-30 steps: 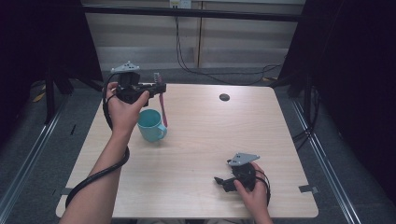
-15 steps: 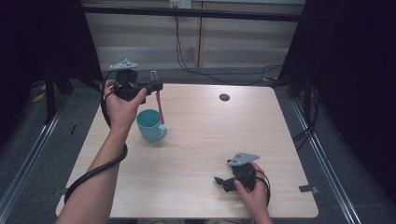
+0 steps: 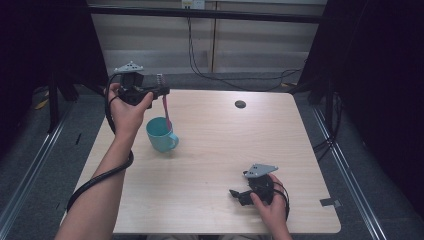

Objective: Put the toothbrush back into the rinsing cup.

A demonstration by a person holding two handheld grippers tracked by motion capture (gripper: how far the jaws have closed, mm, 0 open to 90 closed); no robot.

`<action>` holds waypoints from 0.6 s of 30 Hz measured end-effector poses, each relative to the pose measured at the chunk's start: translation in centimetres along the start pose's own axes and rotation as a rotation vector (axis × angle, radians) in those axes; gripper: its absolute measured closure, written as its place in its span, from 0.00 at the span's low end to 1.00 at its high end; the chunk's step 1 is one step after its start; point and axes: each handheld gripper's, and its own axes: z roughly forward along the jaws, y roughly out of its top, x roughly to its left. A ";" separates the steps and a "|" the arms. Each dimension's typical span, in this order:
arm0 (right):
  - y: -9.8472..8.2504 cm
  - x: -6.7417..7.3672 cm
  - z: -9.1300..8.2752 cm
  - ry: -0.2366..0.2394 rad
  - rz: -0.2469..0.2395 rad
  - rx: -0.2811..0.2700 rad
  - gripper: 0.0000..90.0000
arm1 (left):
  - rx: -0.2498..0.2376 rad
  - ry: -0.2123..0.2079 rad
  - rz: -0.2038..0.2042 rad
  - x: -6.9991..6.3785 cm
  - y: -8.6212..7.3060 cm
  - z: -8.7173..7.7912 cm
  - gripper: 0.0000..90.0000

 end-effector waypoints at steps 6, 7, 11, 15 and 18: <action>0.0 0.0 0.0 0.000 0.000 0.000 0.16 | -0.001 0.023 0.007 0.9 -0.4 0.0 0.95; 0.0 0.0 0.0 0.000 0.000 0.000 0.16 | -0.001 0.023 0.007 0.9 -0.4 0.0 0.95; 0.0 0.0 0.0 0.000 -0.001 -0.001 0.16 | -0.001 0.041 0.006 1.5 -1.1 0.1 0.95; 0.0 0.0 0.0 0.000 -0.002 -0.001 0.16 | 0.001 0.056 0.003 1.9 -1.9 0.3 0.95; 0.0 0.0 0.0 0.000 -0.002 -0.001 0.16 | -0.002 0.061 -0.004 2.0 -2.4 0.4 0.95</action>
